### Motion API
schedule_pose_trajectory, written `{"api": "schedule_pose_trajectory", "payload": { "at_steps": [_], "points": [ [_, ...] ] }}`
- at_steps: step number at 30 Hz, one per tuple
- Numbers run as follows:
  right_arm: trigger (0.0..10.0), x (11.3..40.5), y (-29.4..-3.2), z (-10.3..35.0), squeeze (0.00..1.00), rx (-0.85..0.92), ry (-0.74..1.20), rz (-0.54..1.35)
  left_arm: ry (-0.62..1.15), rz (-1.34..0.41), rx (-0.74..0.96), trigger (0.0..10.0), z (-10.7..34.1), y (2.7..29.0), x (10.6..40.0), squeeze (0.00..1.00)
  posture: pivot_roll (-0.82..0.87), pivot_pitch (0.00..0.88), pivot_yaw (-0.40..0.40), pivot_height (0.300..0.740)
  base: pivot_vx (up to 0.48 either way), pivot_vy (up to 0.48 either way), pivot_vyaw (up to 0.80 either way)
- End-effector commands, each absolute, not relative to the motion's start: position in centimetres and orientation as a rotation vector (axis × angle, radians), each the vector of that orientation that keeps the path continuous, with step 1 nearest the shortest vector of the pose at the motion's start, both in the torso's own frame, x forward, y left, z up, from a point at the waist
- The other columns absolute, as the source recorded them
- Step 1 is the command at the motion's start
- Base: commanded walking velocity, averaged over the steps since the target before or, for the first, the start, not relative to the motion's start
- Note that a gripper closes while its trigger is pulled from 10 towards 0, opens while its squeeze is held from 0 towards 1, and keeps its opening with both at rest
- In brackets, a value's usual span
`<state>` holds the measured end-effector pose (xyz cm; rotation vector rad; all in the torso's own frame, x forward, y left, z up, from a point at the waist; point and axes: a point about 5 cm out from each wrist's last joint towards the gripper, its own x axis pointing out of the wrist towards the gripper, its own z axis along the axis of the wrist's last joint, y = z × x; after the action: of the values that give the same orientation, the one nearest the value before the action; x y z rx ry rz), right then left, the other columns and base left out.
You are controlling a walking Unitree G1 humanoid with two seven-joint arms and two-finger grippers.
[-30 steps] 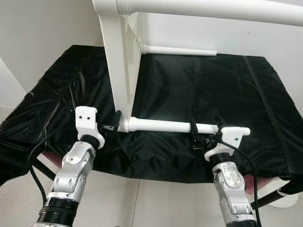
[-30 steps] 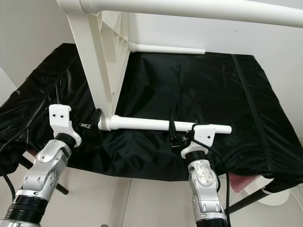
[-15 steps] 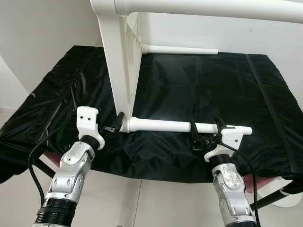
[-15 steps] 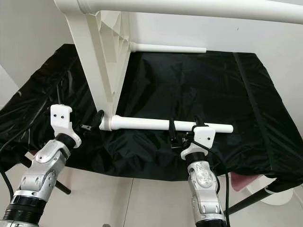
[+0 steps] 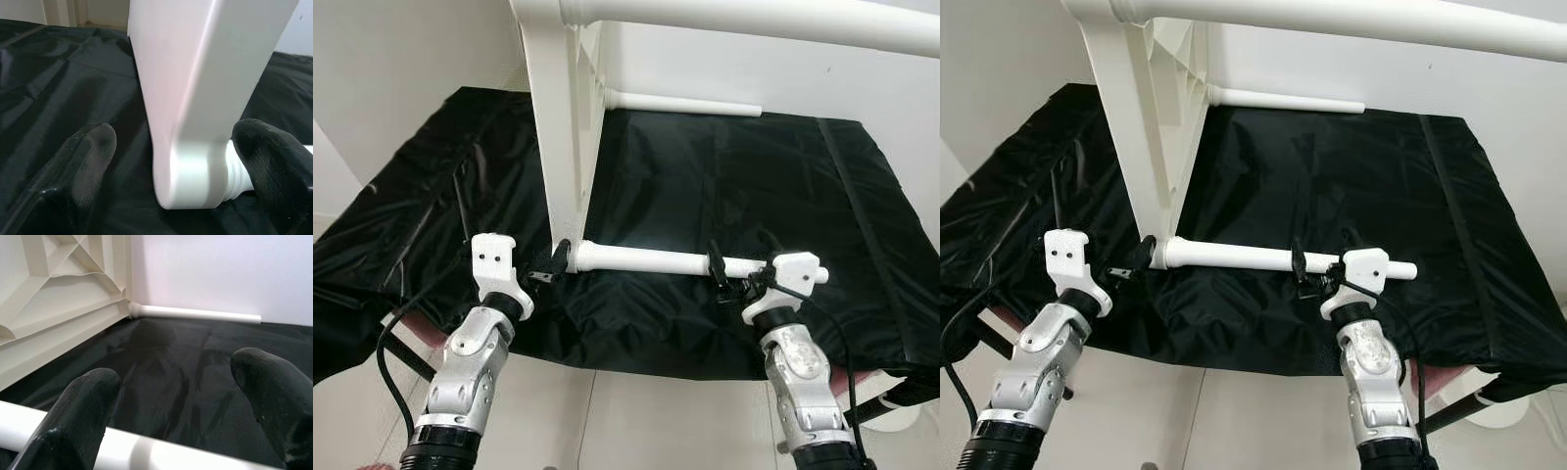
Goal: Building children table
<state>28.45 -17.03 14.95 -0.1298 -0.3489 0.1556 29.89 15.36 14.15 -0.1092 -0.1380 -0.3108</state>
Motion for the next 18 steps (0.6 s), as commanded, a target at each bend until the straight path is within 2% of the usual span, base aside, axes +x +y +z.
{"api": "schedule_pose_trajectory", "payload": {
  "at_steps": [1, 10, 18],
  "points": [
    [10.0, 28.6, -17.1, 14.5, 0.0, -0.123, -0.322, 0.167, -0.14, -0.283, -0.114, 10.0, 13.9, 15.4, 29.6, 0.0, 0.11, 0.051, -0.069, 0.74, 0.0, 0.0, 0.0],
    [10.0, 29.2, -17.5, 15.0, 0.0, -0.136, -0.331, 0.175, -0.147, -0.274, -0.12, 10.0, 13.7, 15.3, 29.5, 0.0, 0.1, 0.051, -0.082, 0.74, 0.0, 0.0, 0.0],
    [10.0, 29.2, -18.2, 15.5, 0.0, -0.143, -0.358, 0.129, -0.153, -0.306, -0.109, 10.0, 14.1, 15.3, 29.9, 0.0, 0.08, 0.048, -0.035, 0.74, 0.0, 0.0, 0.0]
  ]
}}
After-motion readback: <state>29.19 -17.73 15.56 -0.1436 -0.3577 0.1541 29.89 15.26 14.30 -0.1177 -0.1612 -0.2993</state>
